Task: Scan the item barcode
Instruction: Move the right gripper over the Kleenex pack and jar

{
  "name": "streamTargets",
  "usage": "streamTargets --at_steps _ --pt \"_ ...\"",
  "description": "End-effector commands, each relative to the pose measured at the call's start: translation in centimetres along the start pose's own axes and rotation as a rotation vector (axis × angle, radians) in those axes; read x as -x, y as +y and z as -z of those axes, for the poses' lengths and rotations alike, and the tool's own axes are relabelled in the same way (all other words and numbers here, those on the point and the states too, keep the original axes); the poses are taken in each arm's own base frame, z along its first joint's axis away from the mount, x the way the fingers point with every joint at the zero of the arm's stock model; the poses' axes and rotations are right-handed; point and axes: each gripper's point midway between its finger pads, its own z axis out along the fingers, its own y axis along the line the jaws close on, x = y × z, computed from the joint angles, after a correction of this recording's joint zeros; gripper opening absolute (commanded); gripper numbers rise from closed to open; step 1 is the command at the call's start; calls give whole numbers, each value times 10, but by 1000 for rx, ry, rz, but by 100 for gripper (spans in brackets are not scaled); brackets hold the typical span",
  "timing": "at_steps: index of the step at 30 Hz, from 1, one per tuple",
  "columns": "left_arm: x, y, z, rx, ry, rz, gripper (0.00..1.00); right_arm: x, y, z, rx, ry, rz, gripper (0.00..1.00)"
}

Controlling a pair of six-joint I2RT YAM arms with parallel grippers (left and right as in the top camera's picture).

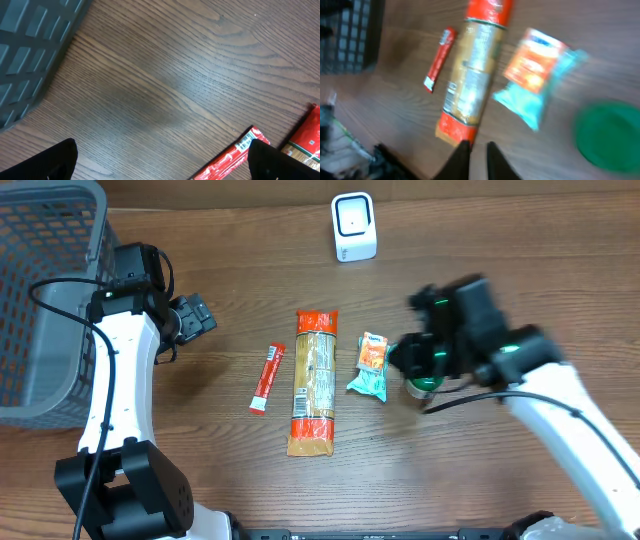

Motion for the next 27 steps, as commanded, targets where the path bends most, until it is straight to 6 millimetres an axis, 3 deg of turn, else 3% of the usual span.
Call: streamTargets --at_steps 1,5,10,13,17,21,27 --pt "6 -2 9 -13 -27 -10 100 5 27 -30 -55 -44 47 26" --pt "6 -2 9 -12 -28 -10 100 2 62 -74 -52 -87 96 50" --pt "6 -2 9 -13 -28 -10 100 -19 91 -121 -13 -56 198 78" --pt "6 -2 9 -13 -27 -9 100 -29 92 -138 -21 -34 254 80" --pt "6 -2 9 -13 -28 -9 100 -25 81 -141 -71 -47 256 80" --pt "6 -2 9 -13 -27 -10 100 -8 69 -129 -95 -85 224 79" --pt "6 -2 9 -13 -28 -10 100 43 35 -98 -154 -142 114 72"
